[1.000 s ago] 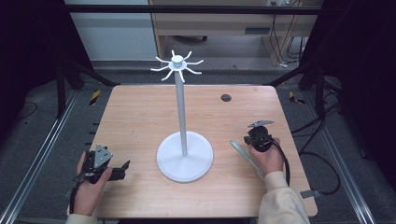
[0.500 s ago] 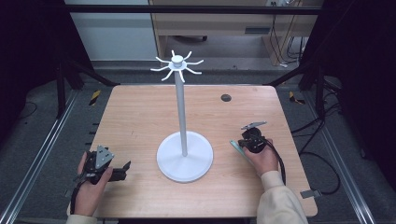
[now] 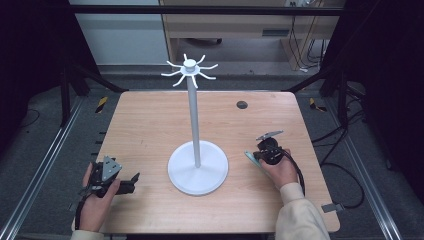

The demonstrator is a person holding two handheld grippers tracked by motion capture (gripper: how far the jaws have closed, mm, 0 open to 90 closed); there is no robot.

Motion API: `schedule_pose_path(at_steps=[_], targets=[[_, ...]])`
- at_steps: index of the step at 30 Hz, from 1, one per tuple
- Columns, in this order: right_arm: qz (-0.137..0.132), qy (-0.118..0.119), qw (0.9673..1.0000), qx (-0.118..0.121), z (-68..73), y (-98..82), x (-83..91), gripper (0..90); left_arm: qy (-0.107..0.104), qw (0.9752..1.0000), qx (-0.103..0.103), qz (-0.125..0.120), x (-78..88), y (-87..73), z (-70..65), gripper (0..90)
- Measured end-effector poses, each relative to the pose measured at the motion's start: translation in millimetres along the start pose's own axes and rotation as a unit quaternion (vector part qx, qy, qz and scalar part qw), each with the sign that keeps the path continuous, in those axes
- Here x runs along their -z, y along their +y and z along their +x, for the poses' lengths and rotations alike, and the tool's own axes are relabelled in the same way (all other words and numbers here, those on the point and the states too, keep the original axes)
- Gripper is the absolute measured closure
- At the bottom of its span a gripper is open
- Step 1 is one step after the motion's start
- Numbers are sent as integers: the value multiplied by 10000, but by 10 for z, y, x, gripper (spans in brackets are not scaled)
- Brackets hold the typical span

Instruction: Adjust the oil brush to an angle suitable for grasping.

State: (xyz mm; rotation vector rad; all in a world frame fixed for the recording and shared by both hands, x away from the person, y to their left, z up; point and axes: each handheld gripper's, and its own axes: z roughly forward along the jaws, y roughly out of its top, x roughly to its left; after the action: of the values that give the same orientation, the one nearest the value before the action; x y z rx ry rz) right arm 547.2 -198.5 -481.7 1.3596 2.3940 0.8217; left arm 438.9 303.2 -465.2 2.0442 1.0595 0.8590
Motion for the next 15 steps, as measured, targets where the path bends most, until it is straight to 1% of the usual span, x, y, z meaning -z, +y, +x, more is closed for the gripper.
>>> schedule_pose_path(at_steps=[1,2,3,6,7,8,9,10,11,12,13,14,15], targets=[[4,78,10000,43,13,-1,-2,900,-3,10000,-12,7,1,1,0,27],[35,126,9998,117,52,3,-2,900,-9,10000,-21,14,0,0,-2,27],[52,160,9997,188,61,3,-1,900,-9,10000,-21,14,0,0,-2,27],[60,206,9996,201,96,3,0,900,-17,10000,-21,13,3,1,-1,27],[99,269,9993,260,121,0,4,900,-16,10000,-24,13,4,1,-1,27],[99,269,9993,260,121,0,4,900,-18,10000,-27,17,4,0,0,27],[104,321,9990,297,130,-5,4,900,-13,10000,-24,12,3,-1,0,27],[123,402,9987,283,163,-11,10,900,-12,10000,-21,13,3,-1,1,27],[140,435,9983,371,172,-14,14,900,-11,10000,-24,23,3,-1,1,27],[140,435,9983,371,172,-14,14,900,-11,10000,-24,23,3,-1,1,27],[164,462,9980,412,208,-20,19,900,2,10000,-30,22,2,-1,-1,27],[181,490,9975,470,214,-22,23,900,2,10000,-30,22,1,-1,-2,27],[191,493,9974,479,222,-23,23,900,0,10000,-35,23,0,0,-4,27]])
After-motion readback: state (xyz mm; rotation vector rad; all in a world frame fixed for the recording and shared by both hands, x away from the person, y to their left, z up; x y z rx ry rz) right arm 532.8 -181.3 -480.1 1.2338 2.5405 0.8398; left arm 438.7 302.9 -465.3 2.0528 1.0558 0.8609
